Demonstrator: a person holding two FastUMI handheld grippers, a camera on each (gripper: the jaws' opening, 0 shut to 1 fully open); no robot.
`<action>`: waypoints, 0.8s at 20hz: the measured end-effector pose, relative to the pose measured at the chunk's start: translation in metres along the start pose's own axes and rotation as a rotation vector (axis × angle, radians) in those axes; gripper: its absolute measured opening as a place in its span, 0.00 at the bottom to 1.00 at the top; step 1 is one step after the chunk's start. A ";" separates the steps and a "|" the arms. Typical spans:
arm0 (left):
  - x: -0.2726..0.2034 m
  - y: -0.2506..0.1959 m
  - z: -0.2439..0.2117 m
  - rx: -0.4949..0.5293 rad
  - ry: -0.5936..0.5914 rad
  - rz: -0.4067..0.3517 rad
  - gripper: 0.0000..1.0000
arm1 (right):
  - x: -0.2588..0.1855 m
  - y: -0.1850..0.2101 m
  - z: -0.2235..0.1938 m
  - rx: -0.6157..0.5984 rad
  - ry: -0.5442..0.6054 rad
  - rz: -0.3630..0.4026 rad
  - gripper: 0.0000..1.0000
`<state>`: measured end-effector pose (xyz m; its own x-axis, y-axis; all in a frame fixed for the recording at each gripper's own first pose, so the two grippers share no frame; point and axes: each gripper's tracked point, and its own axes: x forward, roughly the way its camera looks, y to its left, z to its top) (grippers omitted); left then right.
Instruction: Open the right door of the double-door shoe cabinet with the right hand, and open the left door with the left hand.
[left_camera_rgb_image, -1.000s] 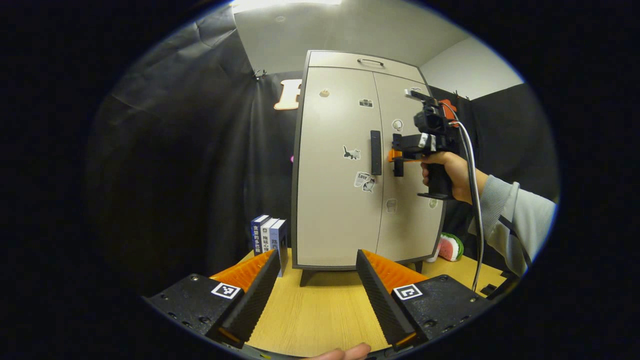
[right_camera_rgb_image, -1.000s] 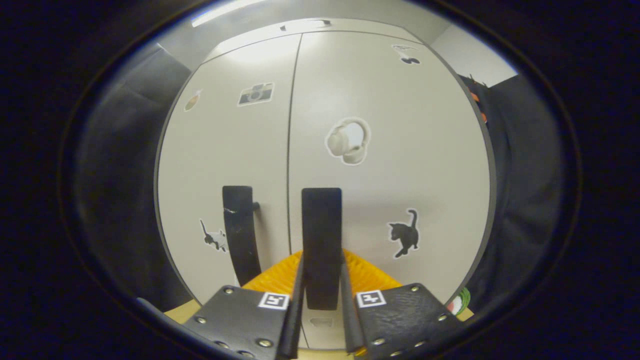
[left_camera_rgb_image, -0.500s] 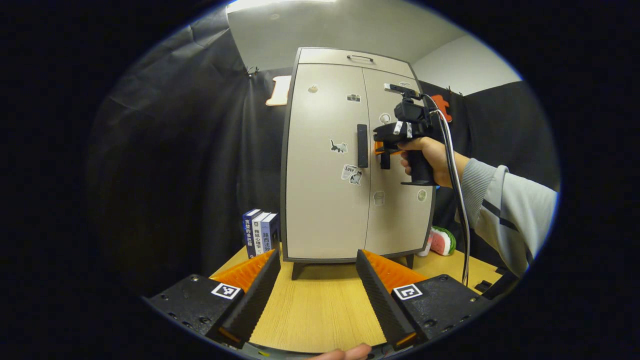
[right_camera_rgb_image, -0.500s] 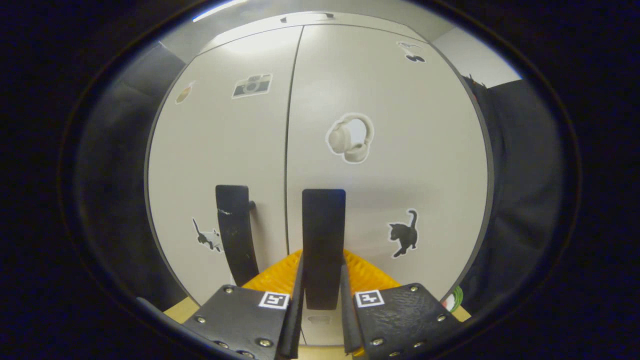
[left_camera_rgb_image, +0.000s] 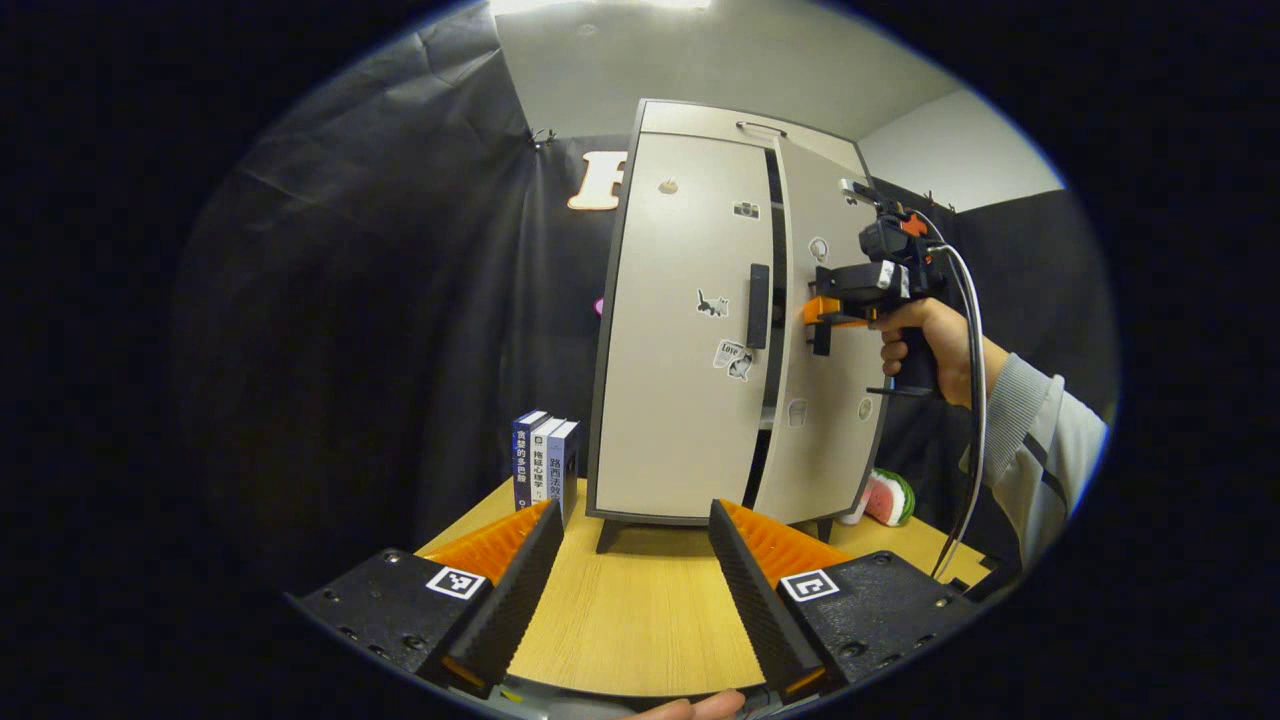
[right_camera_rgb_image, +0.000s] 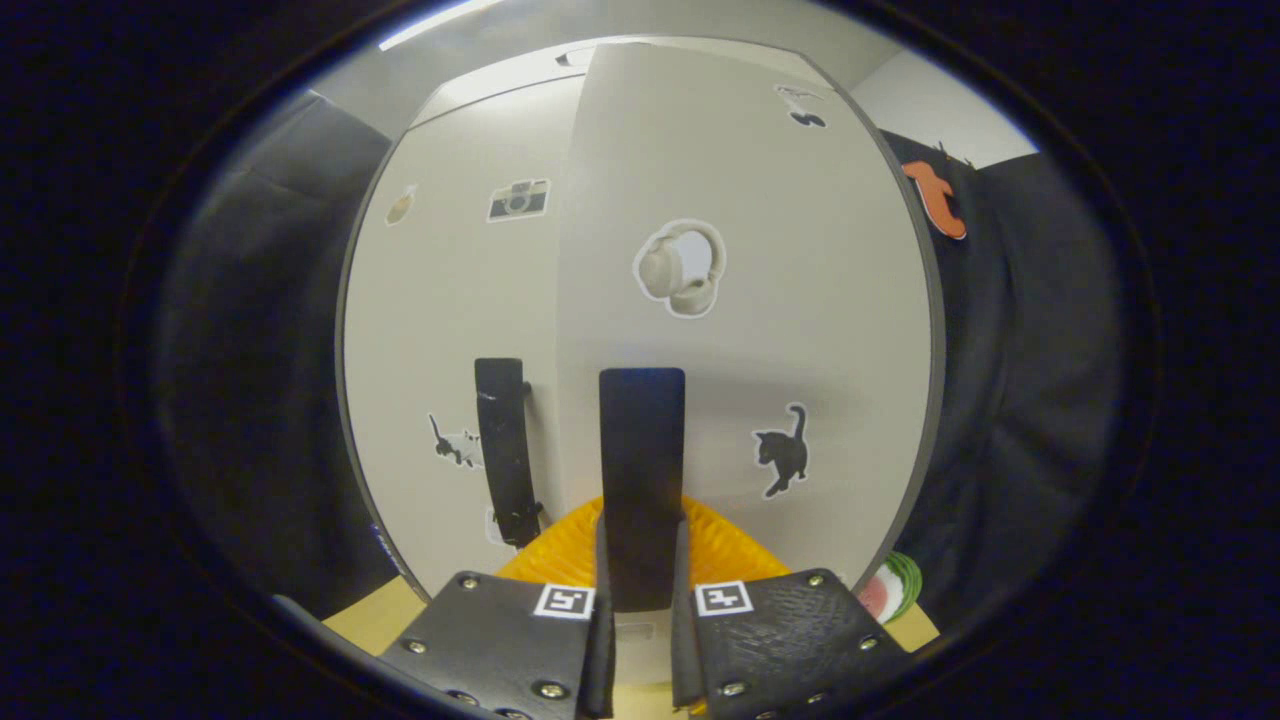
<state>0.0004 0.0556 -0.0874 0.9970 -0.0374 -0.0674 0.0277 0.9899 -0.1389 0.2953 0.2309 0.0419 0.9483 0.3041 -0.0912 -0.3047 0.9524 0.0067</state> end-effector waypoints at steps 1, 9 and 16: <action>-0.003 0.001 0.003 0.008 -0.005 0.004 0.92 | -0.004 -0.001 0.000 -0.002 0.001 0.009 0.22; -0.036 -0.011 0.018 0.103 -0.049 0.028 0.92 | -0.028 -0.012 0.001 0.008 0.033 0.049 0.22; -0.043 -0.015 0.023 0.134 -0.068 0.052 0.95 | -0.046 -0.023 0.006 0.010 0.025 0.083 0.22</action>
<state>-0.0412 0.0459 -0.0602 0.9998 0.0194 -0.0032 -0.0194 0.9998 -0.0034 0.2598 0.1948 0.0521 0.9172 0.3815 -0.1145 -0.3812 0.9241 0.0254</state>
